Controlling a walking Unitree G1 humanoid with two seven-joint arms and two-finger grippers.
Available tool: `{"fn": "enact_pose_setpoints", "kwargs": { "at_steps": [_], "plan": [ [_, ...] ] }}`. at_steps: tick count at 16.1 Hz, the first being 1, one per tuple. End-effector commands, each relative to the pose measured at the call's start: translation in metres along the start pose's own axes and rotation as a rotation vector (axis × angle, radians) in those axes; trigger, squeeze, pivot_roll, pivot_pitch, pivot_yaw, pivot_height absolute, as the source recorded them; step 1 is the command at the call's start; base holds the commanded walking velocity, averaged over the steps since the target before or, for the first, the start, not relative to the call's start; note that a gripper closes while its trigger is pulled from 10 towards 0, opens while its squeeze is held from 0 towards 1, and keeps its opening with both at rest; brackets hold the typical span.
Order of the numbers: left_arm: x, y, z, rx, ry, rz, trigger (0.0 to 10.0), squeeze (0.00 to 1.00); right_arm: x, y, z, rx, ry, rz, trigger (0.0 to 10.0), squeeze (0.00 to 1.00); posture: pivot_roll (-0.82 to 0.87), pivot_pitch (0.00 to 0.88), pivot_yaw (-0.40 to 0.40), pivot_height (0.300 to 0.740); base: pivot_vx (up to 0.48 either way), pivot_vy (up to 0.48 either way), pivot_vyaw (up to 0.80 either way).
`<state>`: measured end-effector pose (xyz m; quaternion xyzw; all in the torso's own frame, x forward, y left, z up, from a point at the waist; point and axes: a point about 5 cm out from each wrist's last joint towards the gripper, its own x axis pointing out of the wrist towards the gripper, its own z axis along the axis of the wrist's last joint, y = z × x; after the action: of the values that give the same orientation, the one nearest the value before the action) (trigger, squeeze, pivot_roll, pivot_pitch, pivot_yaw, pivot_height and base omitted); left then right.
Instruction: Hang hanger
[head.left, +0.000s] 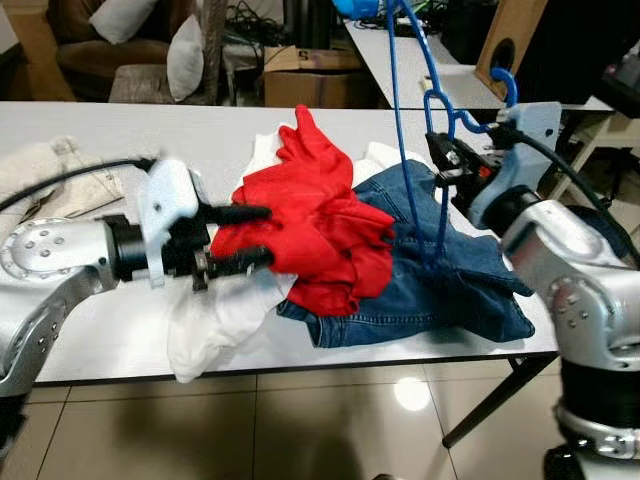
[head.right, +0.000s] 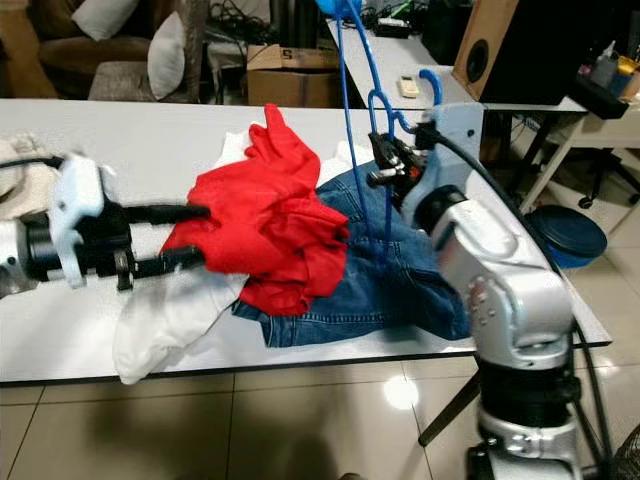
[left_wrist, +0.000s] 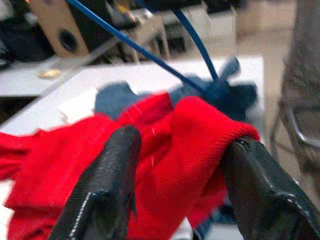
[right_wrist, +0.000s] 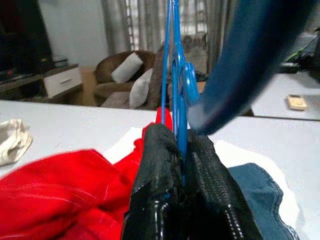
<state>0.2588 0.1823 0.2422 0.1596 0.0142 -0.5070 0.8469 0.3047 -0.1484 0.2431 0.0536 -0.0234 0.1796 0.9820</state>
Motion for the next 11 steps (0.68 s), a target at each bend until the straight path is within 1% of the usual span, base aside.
{"fn": "enact_pose_setpoints", "kwargs": {
  "at_steps": [1, 2, 3, 4, 5, 6, 7, 8, 9, 10, 11],
  "plan": [
    [-0.001, 0.004, 0.010, 0.012, -0.074, 0.050, 10.0, 1.00, 0.000, 0.005, 0.005, -0.012, -0.013, -0.007, 10.0, 0.00, -0.04, 0.000, -0.058, 0.740, 0.000, 0.000, 0.00],
    [-0.002, 0.011, 0.018, -0.009, -0.165, 0.146, 10.0, 1.00, 0.000, 0.008, 0.007, -0.008, -0.032, -0.020, 10.0, 0.00, -0.04, 0.000, -0.058, 0.740, 0.000, 0.000, 0.00],
    [-0.003, 0.021, 0.024, -0.033, -0.239, 0.258, 10.0, 1.00, 0.001, 0.006, 0.009, -0.111, -0.027, -0.067, 10.0, 0.00, -0.04, 0.000, -0.058, 0.740, 0.000, 0.000, 0.00],
    [-0.005, 0.026, 0.026, -0.046, -0.278, 0.322, 10.0, 1.00, 0.001, 0.006, 0.009, -0.205, -0.026, -0.077, 10.0, 0.00, -0.04, 0.000, -0.054, 0.740, 0.000, 0.000, 0.00],
    [-0.006, 0.031, 0.028, -0.062, -0.312, 0.394, 10.0, 1.00, 0.000, 0.011, 0.009, -0.126, -0.055, -0.043, 10.0, 0.00, -0.04, 0.000, -0.052, 0.740, 0.000, 0.000, 0.00],
    [-0.006, 0.034, 0.029, -0.076, -0.339, 0.462, 10.0, 1.00, -0.002, 0.013, 0.010, -0.088, -0.068, -0.066, 10.0, 0.00, -0.04, 0.000, -0.050, 0.740, 0.000, 0.000, 0.00],
    [-0.003, 0.035, 0.026, -0.092, -0.337, 0.516, 10.0, 1.00, -0.002, 0.017, 0.012, -0.030, -0.110, -0.058, 10.0, 0.00, -0.04, 0.000, -0.050, 0.740, 0.000, 0.000, 0.00],
    [0.001, 0.035, 0.021, -0.113, -0.328, 0.546, 10.0, 1.00, -0.002, 0.019, 0.017, 0.010, -0.166, -0.069, 10.0, 0.00, -0.04, 0.000, -0.046, 0.740, 0.000, 0.000, 0.00],
    [0.003, 0.035, 0.020, -0.126, -0.325, 0.559, 10.0, 1.00, -0.002, 0.020, 0.019, 0.013, -0.192, -0.085, 10.0, 0.00, -0.04, 0.000, -0.046, 0.740, 0.000, 0.000, 0.00],
    [0.013, 0.024, 0.011, -0.097, -0.232, 0.487, 10.0, 1.00, -0.002, 0.023, 0.016, 0.030, -0.185, -0.072, 10.0, 0.00, -0.04, 0.000, -0.044, 0.740, 0.000, 0.000, 0.00],
    [0.019, 0.011, -0.002, -0.003, -0.063, 0.377, 10.0, 1.00, -0.004, 0.026, 0.006, 0.020, -0.144, -0.046, 10.0, 0.00, -0.04, 0.000, -0.046, 0.740, 0.000, 0.000, 0.00]
  ]
}}
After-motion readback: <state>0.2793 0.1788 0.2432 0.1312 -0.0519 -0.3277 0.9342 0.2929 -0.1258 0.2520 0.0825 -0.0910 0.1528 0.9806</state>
